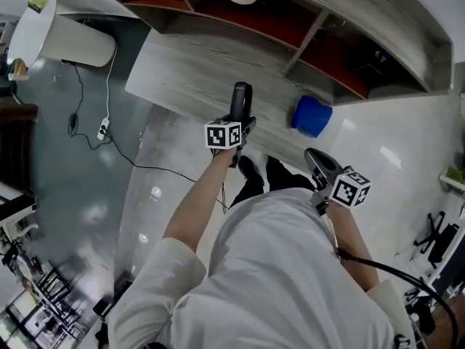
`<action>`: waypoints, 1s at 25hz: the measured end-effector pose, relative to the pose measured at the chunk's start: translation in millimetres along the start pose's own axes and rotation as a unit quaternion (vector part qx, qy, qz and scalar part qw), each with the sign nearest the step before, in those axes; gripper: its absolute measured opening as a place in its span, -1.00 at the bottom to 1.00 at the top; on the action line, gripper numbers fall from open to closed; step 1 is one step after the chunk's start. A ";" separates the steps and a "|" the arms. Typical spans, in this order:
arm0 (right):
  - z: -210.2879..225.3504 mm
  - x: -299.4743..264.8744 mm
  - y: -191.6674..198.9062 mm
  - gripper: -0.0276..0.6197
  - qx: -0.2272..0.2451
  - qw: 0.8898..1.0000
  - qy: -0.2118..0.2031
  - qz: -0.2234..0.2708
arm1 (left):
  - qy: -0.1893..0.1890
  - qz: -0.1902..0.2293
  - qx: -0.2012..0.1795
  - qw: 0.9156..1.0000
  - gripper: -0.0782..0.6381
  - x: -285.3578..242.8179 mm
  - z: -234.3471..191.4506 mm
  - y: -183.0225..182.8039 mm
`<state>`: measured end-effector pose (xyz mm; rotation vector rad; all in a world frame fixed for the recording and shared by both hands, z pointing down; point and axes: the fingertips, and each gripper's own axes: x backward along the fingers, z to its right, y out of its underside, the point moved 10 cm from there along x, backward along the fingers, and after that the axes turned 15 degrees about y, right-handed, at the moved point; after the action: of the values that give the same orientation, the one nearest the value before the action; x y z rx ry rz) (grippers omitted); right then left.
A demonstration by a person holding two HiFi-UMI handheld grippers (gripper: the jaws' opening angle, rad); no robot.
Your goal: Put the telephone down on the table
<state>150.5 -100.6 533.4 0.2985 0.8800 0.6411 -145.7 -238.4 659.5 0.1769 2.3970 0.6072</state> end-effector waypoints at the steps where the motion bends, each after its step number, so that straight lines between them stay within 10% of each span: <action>1: 3.8 -1.4 -1.7 -0.85 -0.002 1.000 0.002 -0.004 | -0.004 -0.017 -0.009 1.000 0.07 -11.8 -3.5 -0.9; 11: 26.3 -23.5 -16.1 -0.85 -0.008 0.999 -0.002 -0.034 | -0.059 -0.172 -0.124 0.976 0.07 -105.3 -22.9 -9.6; 25: 51.6 -30.9 -22.3 -0.86 -0.014 0.998 0.001 -0.066 | -0.121 -0.207 -0.208 0.948 0.08 -153.5 -32.2 0.4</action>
<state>185.7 -136.7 573.1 0.2135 0.8851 0.5312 -46.2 -292.4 768.1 -0.4028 1.9342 0.8149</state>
